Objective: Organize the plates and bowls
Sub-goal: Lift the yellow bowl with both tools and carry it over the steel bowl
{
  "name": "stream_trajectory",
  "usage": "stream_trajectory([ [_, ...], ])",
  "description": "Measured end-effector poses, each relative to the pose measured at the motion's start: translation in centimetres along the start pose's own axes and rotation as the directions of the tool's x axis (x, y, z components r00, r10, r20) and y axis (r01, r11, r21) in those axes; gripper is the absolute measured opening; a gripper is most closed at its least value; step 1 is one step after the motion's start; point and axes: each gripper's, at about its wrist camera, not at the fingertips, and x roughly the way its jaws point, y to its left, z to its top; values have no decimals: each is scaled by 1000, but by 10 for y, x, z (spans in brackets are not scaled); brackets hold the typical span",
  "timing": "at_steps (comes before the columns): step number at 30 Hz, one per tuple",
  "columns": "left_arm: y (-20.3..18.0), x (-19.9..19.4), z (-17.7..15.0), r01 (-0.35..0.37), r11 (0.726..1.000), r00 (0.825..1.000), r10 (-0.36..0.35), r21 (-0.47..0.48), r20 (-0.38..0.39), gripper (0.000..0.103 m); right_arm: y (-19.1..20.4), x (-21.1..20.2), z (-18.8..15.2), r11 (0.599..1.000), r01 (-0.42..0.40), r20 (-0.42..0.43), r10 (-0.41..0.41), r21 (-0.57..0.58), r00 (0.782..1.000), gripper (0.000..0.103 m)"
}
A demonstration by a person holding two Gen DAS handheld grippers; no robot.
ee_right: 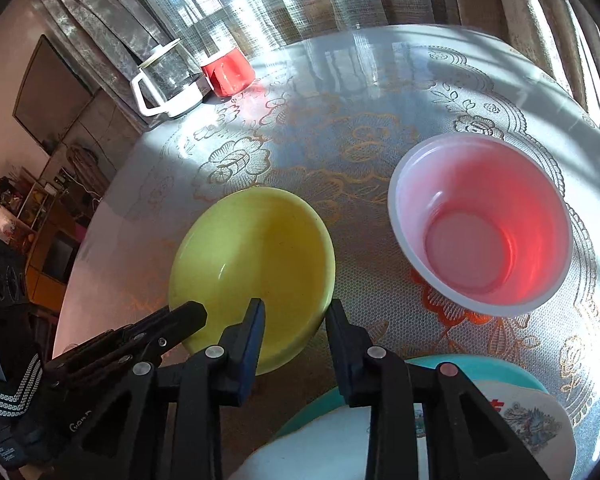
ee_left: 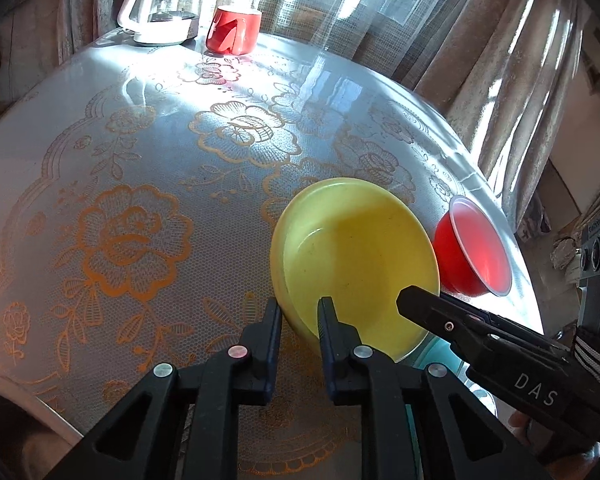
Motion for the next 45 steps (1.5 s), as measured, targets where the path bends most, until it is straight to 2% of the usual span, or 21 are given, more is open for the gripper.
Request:
stream_trajectory([
  [13, 14, -29, -21, -11, 1000, 999, 12, -6, 52, 19, 26, 4, -13, 999, -2, -27, 1, -54, 1000, 34],
  [24, 14, -63, -41, 2, 1000, 991, -5, 22, 132, 19, 41, -15, -33, 997, -26, 13, 27, -72, 1000, 34],
  [37, 9, -98, -70, -35, 997, 974, 19, 69, 227, 19, 51, -37, -60, 994, -64, 50, 68, -86, 996, 33],
  [45, 11, -116, -85, -24, 998, 967, 7, 64, 254, 19, 56, -51, -80, 992, -92, 73, 99, -88, 992, 33],
])
